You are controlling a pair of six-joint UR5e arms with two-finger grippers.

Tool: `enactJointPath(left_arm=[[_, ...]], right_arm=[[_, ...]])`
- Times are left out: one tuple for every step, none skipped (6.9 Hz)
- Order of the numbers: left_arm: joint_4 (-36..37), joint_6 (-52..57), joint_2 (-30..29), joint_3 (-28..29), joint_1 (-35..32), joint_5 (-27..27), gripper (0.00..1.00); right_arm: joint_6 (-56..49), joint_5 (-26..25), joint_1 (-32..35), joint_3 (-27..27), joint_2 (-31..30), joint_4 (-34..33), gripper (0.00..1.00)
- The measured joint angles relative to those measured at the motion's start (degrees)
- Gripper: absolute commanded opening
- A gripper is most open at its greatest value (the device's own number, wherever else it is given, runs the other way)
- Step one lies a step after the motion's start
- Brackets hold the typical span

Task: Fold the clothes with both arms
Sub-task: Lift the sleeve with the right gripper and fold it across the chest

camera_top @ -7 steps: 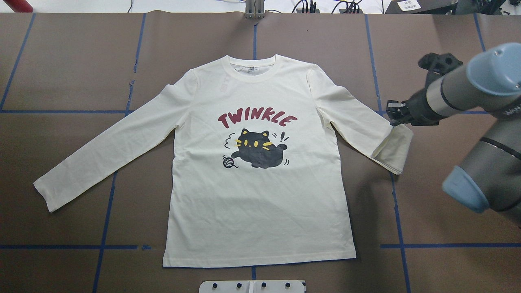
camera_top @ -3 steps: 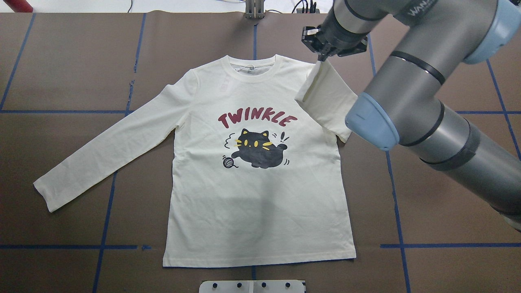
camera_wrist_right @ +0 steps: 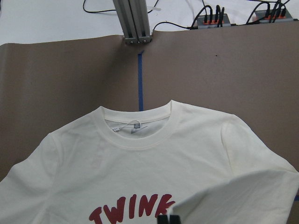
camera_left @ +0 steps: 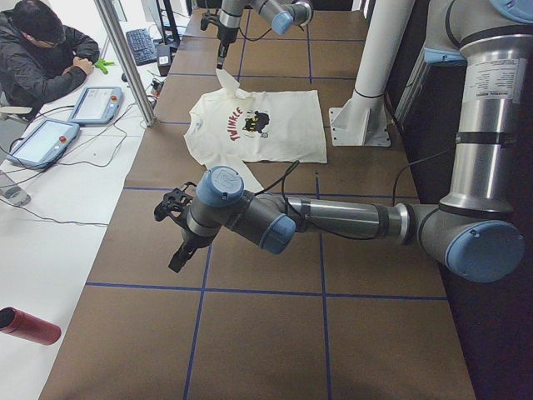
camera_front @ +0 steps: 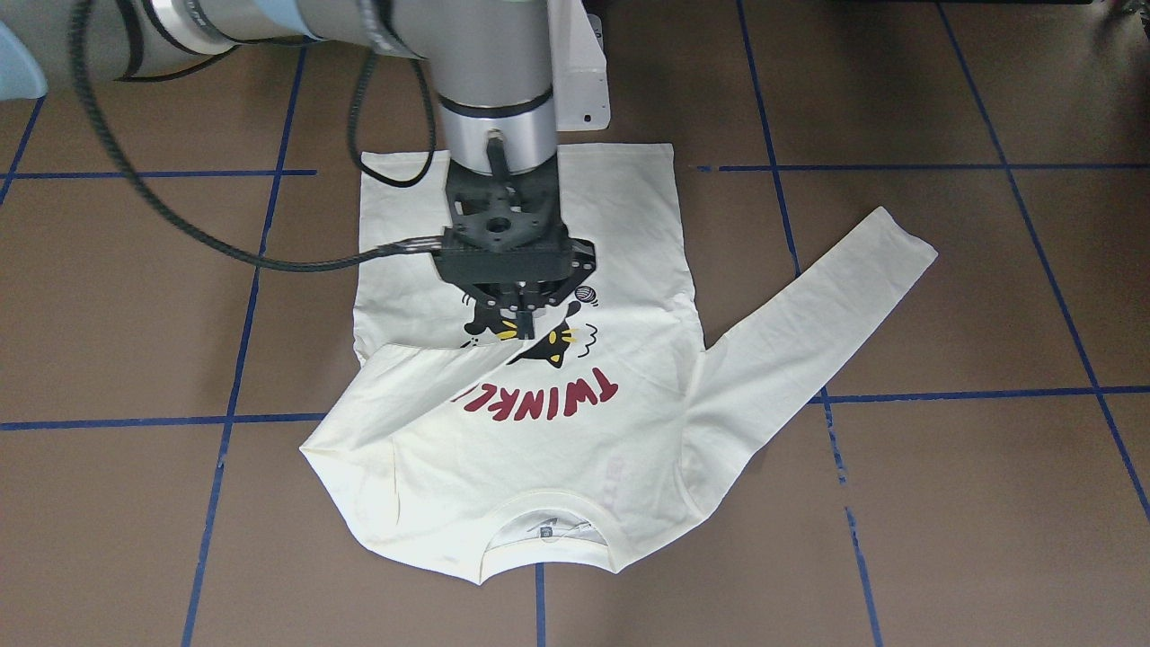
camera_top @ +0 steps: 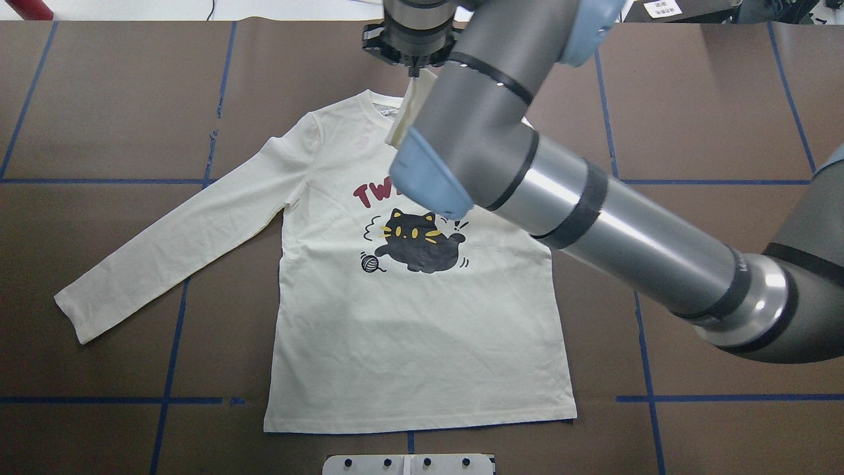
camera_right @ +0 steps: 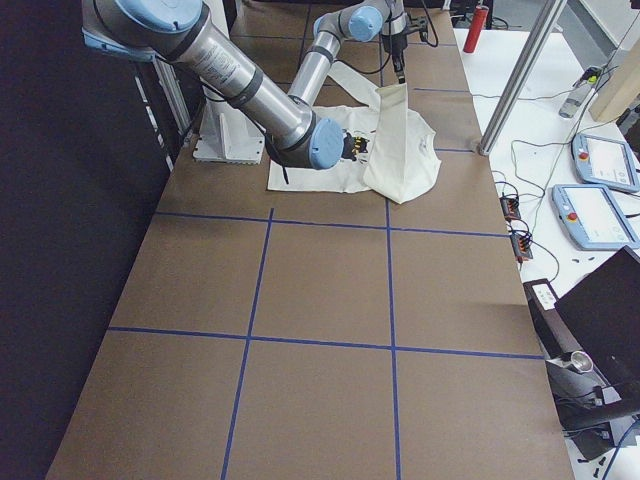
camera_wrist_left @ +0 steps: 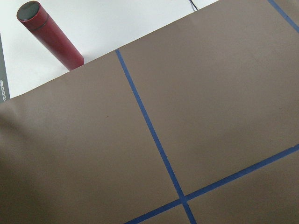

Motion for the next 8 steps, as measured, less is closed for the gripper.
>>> enactJointPath(left_arm=[[-0.04,0.0,0.0,0.24,0.0,-0.01,1.0],[-0.05,-0.02,0.01,0.36,0.0,-0.01,1.0],[-0.05,-0.06,0.01,0.4,0.0,-0.02,1.0],[-0.06,-0.08,0.01,0.42,0.0,-0.01,1.0],[-0.06,-0.08,0.01,0.43,0.02,-0.02,1.0],[-0.08,-0.07,0.01,0.43,0.05,-0.01,1.0],[-0.16,-0.03,-0.01,0.39,0.07,-0.01,1.0],[-0.41,0.01,-0.27,0.2,0.11,0.01,1.0]], right_arm=[[2.35,-4.78,-4.17,-7.64,2.59,5.68,0.0],[5.79,-9.73,-7.9,-14.94,4.92,11.76,0.0],[9.81,-13.82,-10.78,-20.59,6.9,15.75,0.0],[13.29,-16.43,-12.53,-24.86,8.83,18.51,0.61],[17.15,-17.5,-13.28,-28.36,11.21,20.18,0.99],[19.88,-17.83,-13.53,-30.57,13.12,20.77,1.0],[21.08,-17.87,-13.57,-32.18,14.5,20.96,1.0],[21.55,-17.75,-13.38,-33.16,15.39,20.96,1.0]])
